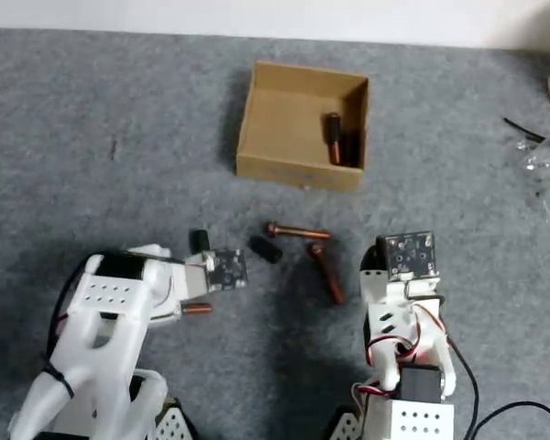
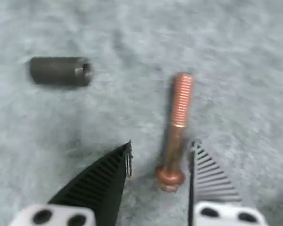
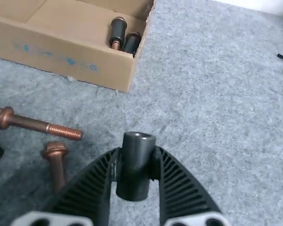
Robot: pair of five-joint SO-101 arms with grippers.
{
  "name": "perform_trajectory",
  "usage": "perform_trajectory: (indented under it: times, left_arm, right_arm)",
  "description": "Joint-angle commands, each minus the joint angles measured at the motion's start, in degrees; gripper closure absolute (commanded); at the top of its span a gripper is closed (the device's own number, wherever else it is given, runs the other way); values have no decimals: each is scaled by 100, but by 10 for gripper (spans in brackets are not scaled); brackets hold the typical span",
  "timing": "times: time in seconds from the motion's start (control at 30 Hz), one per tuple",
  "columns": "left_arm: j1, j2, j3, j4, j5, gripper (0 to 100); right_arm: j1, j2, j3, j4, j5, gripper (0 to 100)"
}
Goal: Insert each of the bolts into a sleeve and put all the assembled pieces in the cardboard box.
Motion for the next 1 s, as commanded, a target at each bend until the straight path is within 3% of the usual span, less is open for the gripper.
perform_trajectory:
  times: [0.0, 0.1, 0.2, 0.27, 0.33, 0.43, 0.6, 0.8, 0.97]
  left_arm:
    - [4, -163, -497, -88, 1714, 797]
    - [-75, -163, -936, -79, 4149, 797]
    - [-347, -154, -1095, 35, 7420, 796]
    - [-391, -154, -1095, 70, 9222, 800]
    - [-356, -154, -1086, 167, 10198, 800]
    - [-312, -154, -875, 422, 11112, 800]
    - [-312, -163, -338, 615, 11991, 797]
    - [-286, -127, 127, 378, 12343, 800]
    - [-295, -127, 884, -563, 12360, 800]
  right_arm:
    - [75, -84, 453, -242, 79, 993]
    - [75, -84, 453, -251, 79, 993]
    - [75, -84, 453, -251, 79, 993]
    - [75, -84, 453, -251, 79, 993]
    - [75, -84, 453, -251, 79, 993]
    - [75, -84, 453, -251, 79, 993]
    - [75, -84, 453, -251, 79, 993]
    - [75, -84, 453, -251, 79, 993]
    - [75, -84, 453, -251, 79, 993]
